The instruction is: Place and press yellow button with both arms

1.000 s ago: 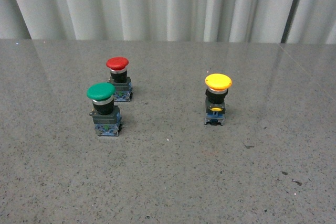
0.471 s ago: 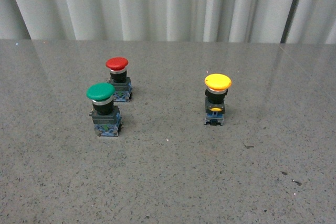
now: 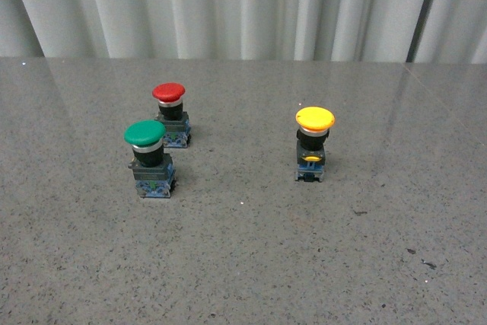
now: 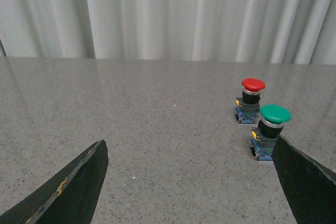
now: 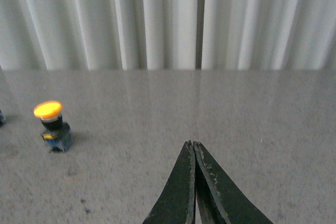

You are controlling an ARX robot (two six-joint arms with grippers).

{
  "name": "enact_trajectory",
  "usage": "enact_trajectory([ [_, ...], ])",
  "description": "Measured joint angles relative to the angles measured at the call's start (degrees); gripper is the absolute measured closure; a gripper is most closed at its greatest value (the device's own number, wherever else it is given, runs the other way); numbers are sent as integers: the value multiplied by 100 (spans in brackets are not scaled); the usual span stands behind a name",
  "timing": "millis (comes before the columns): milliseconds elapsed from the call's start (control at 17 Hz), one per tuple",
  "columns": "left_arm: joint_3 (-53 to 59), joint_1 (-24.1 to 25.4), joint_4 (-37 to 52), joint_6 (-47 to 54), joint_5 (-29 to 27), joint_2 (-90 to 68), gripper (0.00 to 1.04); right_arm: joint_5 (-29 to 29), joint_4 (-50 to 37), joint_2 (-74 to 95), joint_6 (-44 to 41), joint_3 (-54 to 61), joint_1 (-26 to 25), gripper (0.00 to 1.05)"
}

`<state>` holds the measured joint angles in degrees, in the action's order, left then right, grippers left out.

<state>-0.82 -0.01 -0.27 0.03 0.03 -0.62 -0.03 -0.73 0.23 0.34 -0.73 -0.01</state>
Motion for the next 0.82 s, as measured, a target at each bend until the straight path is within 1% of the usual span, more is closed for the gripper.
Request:
enact_trajectory([
  [118, 0, 0, 11, 0, -7, 0, 7, 2, 127, 9, 2, 2, 0, 103],
  [353, 0, 0, 7, 0, -7, 0, 7, 2, 98, 2, 2, 2, 0, 103],
  [412, 0, 0, 7, 0, -4, 0, 7, 0, 98, 2, 0, 2, 0, 99],
  [471, 0, 0, 9, 0, -4, 0, 7, 0, 96, 2, 0, 2, 0, 88],
  [588, 0, 0, 7, 0, -4, 0, 7, 0, 96, 2, 0, 2, 0, 69],
  [647, 0, 0, 7, 0, -4, 0, 7, 0, 96, 2, 0, 2, 0, 56],
  [824, 0, 0, 9, 0, -4, 0, 7, 0, 96, 2, 0, 2, 0, 27],
])
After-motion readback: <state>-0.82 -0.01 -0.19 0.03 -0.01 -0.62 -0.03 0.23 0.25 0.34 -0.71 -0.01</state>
